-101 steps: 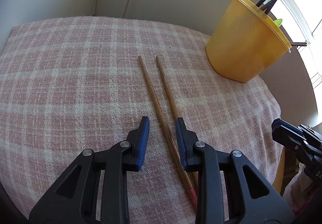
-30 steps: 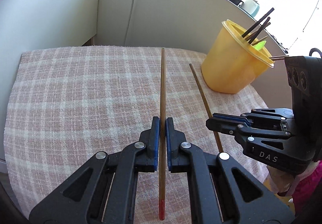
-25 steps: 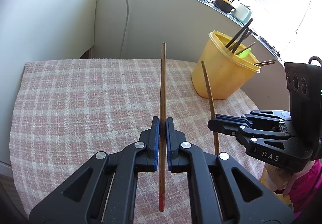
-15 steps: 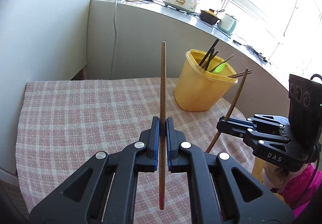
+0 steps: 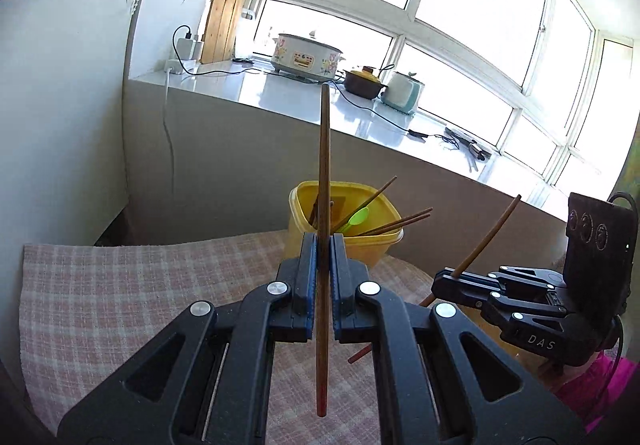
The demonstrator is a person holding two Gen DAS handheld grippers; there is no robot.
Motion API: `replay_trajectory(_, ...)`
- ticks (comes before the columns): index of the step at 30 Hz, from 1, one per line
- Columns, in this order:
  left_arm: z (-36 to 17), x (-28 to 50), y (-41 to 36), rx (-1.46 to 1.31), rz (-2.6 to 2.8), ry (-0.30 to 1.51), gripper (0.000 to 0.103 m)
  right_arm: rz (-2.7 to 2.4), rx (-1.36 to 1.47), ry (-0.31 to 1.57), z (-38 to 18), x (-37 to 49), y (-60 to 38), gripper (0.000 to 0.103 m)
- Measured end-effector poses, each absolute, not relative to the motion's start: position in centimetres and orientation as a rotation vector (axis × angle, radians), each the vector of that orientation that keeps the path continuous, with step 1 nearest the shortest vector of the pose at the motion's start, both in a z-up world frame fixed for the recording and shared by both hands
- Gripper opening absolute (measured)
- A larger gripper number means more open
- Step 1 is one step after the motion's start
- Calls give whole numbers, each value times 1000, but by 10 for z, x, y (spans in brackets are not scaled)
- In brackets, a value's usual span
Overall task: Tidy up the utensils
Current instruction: 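Lift both wooden chopsticks upright and carry them over the yellow container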
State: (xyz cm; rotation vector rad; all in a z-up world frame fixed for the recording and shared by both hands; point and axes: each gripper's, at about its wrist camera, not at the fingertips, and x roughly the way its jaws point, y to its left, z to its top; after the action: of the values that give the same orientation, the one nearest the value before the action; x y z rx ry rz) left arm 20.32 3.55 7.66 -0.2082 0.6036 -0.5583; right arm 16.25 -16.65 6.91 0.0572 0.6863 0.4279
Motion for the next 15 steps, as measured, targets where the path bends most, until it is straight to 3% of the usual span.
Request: replay_trajectory(15, 118, 256, -33, -140, -588, 467, 4, 360, 78, 580, 107, 170, -207, 5)
